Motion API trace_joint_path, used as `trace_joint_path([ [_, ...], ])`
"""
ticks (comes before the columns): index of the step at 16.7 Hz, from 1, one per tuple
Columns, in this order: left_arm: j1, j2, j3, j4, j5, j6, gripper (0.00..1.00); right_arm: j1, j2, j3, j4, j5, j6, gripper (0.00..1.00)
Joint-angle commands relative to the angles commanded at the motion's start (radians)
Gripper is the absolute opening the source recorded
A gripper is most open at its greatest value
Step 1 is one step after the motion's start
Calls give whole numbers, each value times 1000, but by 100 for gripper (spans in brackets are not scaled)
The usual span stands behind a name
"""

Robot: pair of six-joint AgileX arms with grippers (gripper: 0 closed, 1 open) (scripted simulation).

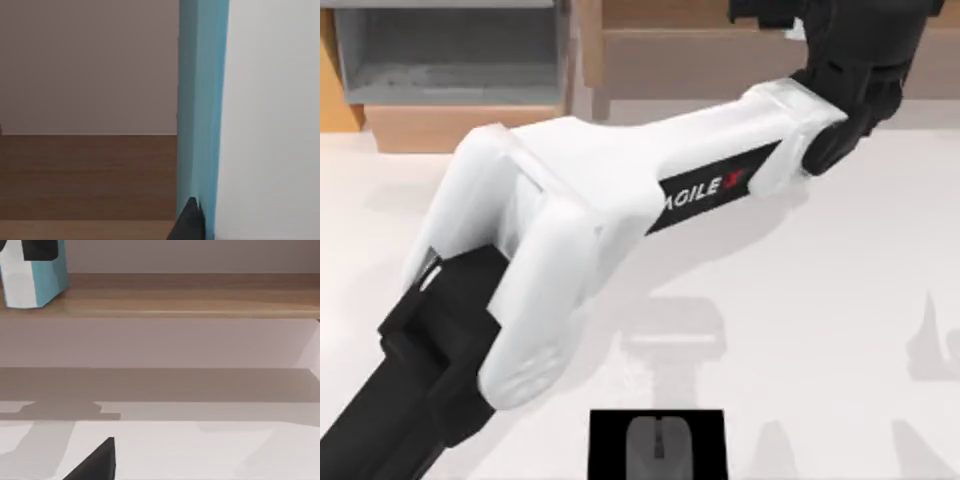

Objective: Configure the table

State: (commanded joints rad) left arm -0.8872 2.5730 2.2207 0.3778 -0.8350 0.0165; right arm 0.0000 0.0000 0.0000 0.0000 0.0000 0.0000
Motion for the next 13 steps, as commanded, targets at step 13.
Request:
trace_joint_path([
  [13, -17, -134, -197, 40, 95, 85, 0, 0, 0, 0, 0, 0, 0, 100],
])
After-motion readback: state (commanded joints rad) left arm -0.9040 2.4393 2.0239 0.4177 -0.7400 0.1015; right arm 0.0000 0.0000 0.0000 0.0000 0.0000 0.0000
